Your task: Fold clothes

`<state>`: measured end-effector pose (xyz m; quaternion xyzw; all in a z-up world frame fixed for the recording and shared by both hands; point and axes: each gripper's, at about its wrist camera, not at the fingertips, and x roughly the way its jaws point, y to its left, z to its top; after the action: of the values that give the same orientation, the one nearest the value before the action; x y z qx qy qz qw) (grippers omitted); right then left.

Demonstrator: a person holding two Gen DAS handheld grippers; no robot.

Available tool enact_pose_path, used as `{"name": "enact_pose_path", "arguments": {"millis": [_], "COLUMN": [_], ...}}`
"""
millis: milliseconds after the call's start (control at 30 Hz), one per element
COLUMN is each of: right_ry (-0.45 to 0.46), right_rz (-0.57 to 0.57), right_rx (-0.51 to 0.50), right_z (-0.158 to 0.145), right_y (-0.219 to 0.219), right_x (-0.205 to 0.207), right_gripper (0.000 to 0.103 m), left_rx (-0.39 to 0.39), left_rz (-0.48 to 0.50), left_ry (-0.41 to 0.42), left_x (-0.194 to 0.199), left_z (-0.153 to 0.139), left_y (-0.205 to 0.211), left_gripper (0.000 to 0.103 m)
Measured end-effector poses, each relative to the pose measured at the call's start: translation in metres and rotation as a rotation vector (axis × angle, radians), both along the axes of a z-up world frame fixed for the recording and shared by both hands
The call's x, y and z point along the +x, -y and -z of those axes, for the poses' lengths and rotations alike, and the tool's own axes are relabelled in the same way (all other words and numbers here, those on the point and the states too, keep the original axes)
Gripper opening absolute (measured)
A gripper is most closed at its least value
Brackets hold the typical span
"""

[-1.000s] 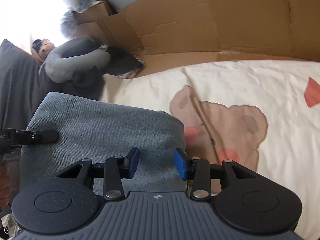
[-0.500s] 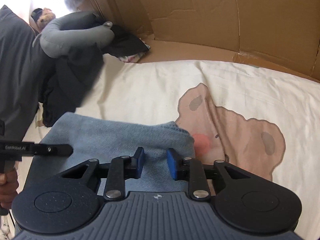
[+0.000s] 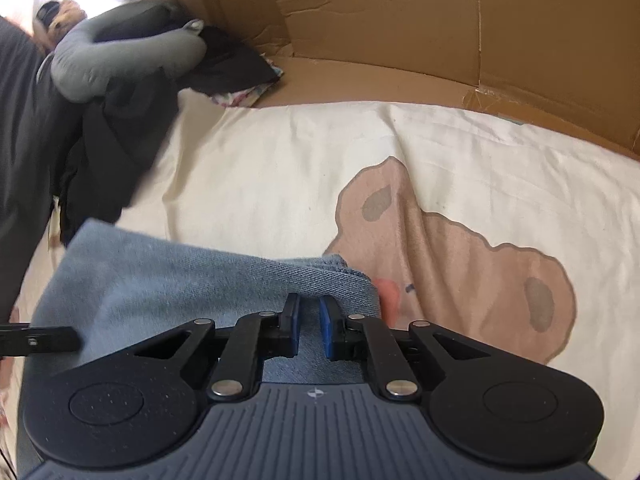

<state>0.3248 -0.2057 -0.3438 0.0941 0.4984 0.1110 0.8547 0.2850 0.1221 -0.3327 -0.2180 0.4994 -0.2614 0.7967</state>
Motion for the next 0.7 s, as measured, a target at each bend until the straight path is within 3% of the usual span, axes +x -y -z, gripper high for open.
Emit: {"name": "enact_pose_path", "arguments": {"millis": [333,433,633,700], "right_ry": [-0.012,-0.024,-0.063,-0.064], "right_rz": [-0.068,-0.107,-0.277,-0.307], "right_rx": [-0.015,-0.011,-0.05,-0.064], "right_z": [-0.027,-0.033,-0.029,-0.026], "right_y": [0.005,0.002,-0.015,-0.019], "right_x": [-0.041,-0.06,-0.093,-0.102], "right_gripper": [0.027,0.027,0.029,0.03], "left_rx": [-0.088,-0.092,0.029,-0.002], "left_rz": [-0.059,-0.068,-0.006,-0.025], "left_ry": [-0.102,-0.113,-0.059,-0.083], "left_x": [-0.064,-0.076,-0.077,-0.075], "left_z": [0.008,0.013,0.025,0.03], "left_y": [-0.028,-0.033,-0.02,-0.023], "left_gripper": [0.024,0.019,0.016,0.015]}}
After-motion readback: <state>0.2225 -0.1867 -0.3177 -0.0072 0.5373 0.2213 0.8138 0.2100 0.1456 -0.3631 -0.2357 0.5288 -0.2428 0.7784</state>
